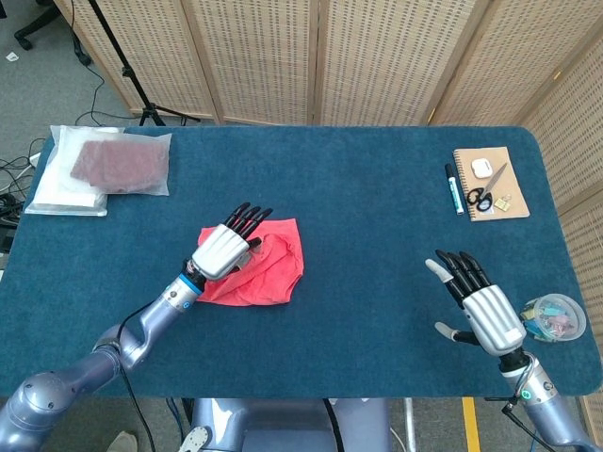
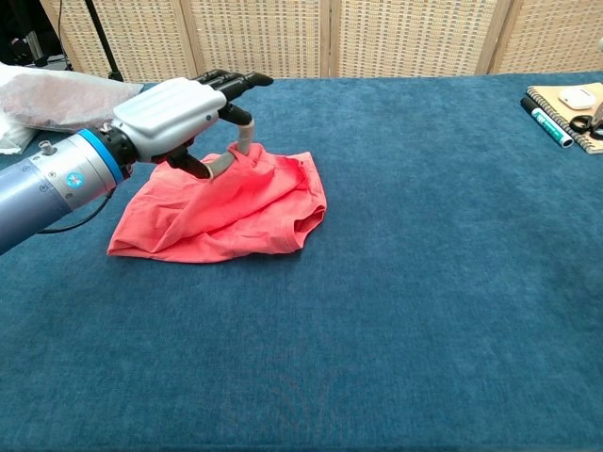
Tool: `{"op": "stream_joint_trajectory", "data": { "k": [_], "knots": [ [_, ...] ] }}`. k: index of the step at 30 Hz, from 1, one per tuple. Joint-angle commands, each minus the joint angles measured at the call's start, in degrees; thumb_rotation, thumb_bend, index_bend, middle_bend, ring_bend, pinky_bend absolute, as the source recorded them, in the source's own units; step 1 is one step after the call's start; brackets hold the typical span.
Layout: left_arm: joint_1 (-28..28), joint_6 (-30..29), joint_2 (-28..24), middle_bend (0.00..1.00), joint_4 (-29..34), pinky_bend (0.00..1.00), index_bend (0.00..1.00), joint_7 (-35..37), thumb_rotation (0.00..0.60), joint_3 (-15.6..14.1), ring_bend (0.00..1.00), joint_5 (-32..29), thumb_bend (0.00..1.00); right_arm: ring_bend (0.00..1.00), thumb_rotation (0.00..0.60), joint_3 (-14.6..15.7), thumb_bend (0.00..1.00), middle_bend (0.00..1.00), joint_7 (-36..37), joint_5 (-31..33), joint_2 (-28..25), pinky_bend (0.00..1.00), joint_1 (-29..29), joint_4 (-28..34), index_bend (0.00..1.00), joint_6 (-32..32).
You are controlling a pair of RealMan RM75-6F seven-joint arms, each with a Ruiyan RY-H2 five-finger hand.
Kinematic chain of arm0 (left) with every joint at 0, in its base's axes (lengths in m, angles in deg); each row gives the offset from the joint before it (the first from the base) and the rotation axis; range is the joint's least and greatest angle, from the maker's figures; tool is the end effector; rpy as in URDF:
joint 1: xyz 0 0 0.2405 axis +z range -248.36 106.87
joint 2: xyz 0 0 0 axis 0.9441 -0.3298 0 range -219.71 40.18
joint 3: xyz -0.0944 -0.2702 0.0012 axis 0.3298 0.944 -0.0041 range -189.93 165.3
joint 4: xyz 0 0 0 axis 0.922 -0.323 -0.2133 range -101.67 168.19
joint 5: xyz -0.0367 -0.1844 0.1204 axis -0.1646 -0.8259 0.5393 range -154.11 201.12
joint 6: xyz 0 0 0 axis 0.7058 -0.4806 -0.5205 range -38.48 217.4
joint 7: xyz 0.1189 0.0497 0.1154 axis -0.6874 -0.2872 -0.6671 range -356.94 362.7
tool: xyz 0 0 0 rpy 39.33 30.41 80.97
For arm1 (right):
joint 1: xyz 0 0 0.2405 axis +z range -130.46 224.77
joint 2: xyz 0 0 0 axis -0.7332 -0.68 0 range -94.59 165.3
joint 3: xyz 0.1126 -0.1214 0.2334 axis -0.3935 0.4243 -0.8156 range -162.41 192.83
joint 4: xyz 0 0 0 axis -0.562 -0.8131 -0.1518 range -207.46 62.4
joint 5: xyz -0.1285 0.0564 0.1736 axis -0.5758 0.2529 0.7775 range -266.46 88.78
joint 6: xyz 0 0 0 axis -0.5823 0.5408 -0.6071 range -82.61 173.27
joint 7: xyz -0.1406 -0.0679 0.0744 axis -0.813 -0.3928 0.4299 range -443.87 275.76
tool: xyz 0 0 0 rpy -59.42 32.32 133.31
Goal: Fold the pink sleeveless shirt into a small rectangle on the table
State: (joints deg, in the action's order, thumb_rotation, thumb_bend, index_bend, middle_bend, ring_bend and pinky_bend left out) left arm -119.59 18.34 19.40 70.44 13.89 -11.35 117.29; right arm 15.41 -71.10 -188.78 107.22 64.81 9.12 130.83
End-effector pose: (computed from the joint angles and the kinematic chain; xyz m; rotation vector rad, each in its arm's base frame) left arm -0.1492 0.4234 -0.0892 -2.0247 -0.4445 -1.2340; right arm -0.2833 -0.2675 0.1038 1.7124 -0.8370 1.2653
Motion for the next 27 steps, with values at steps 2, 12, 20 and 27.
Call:
{"op": "stream_joint_trajectory", "data": {
  "k": [2,12,20,27],
  "knots": [
    [-0.23,-1.59,0.10,0.00,1.15,0.00,0.69,-3.15,0.600,-1.20,0.00,1.88,0.49,0.00,0.600,-0.02,0.00,0.00,0.14,-0.07,-0.11,0.00,-0.02,0.08,0.00,0.13],
    [-1.15,-5.75,2.33,0.00,-1.37,0.00,0.69,-7.89,0.600,-3.89,0.00,6.97,0.48,0.00,0.600,-0.13,0.00,0.00,0.56,-0.10,-0.44,0.00,-0.07,0.27,0.00,0.46],
    [-1.90,-7.26,4.64,0.00,-4.79,0.00,0.69,-9.40,0.600,-6.03,0.00,9.98,0.47,0.00,0.600,-0.11,0.00,0.00,0.40,-0.16,-0.41,0.00,-0.10,0.28,0.00,0.45],
    [-2.03,-8.62,6.38,0.00,-7.70,0.00,0.68,-9.91,0.600,-7.65,0.00,11.87,0.44,0.00,0.600,-0.12,0.00,0.00,0.44,-0.06,-0.42,0.00,-0.07,0.21,0.00,0.29]
  ]
}}
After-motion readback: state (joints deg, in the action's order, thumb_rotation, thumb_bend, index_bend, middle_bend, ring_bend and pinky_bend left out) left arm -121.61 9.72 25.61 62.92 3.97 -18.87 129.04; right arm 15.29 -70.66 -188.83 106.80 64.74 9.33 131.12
